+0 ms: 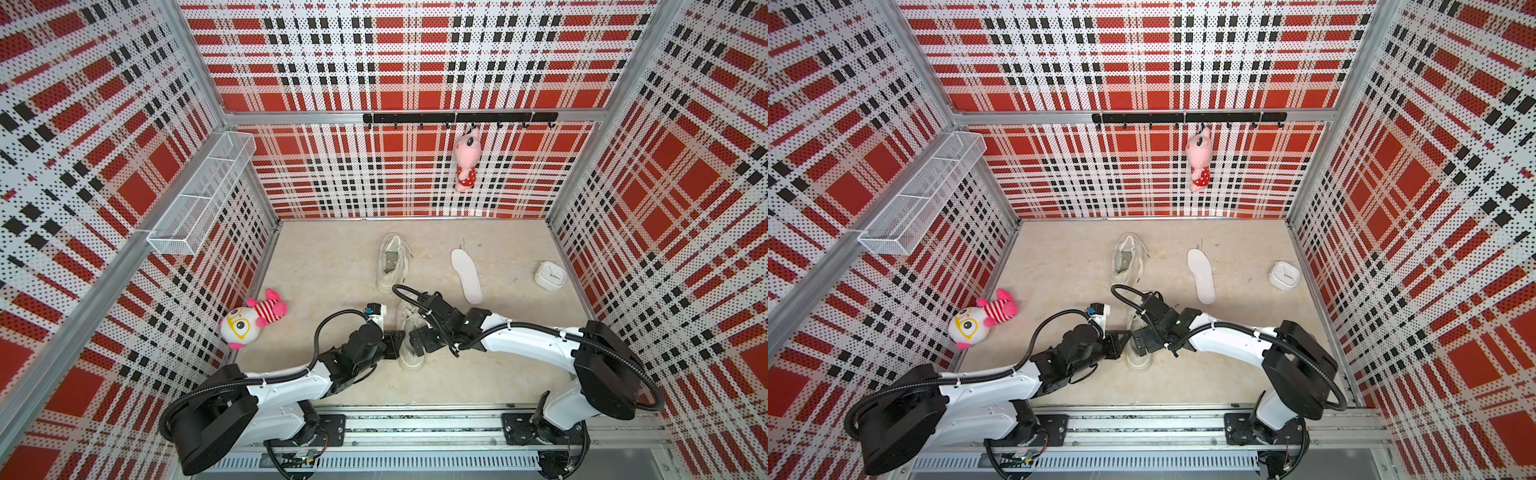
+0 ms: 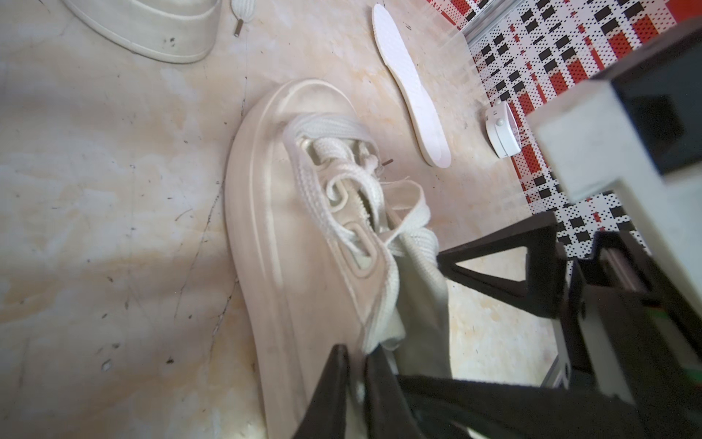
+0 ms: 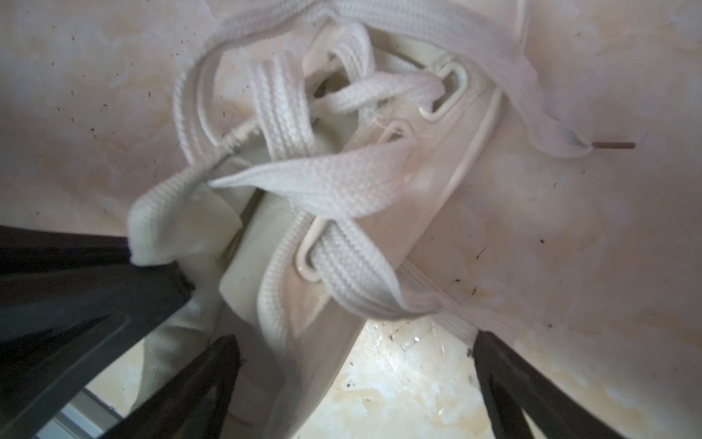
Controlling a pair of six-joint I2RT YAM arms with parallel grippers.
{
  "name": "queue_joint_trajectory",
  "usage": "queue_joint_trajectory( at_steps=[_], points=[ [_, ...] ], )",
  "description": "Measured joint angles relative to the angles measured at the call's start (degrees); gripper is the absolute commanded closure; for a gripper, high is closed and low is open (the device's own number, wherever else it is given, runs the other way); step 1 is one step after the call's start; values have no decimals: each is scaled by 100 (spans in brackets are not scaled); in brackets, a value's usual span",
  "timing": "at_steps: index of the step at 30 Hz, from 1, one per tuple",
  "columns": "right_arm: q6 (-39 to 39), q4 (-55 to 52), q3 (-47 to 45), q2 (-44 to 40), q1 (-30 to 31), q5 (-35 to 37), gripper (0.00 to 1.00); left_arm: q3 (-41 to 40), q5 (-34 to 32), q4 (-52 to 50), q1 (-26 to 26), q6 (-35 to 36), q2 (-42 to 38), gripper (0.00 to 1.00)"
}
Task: Remove the insole from the shoe
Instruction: Untie the shoelace on the shoe.
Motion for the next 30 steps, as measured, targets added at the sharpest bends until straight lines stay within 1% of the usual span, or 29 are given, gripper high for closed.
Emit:
queue_joint_trajectory(
  at_steps=[3, 5, 11, 18, 20, 24, 26, 29, 30],
  points=[
    [157, 7, 0, 79, 0, 15, 0, 0, 2, -4, 0, 0, 2, 86],
    [297, 74, 2, 208, -2, 151, 0, 0, 17, -4, 0, 2, 2, 87],
    [656, 481, 2, 555, -4, 901, 1, 0, 63, 2, 4, 4, 2, 87],
    [551, 1088, 33, 380, -173, 1727, 7, 0, 216, 138, 42, 72, 118, 87],
    [461, 1252, 50, 238, -326, 1823, 9, 0, 273, 212, 42, 109, 173, 87],
    [232, 1373, 98, 17, -610, 1825, 9, 17, 326, 396, 44, 151, 332, 88],
    [133, 1370, 101, -24, -625, 1812, 8, 70, 345, 431, 46, 168, 404, 85],
    [63, 1375, 105, -66, -649, 1720, 7, 103, 435, 435, 46, 212, 472, 76],
    [59, 1381, 105, -103, -662, 1659, 5, 105, 461, 433, 44, 234, 483, 71]
  ],
)
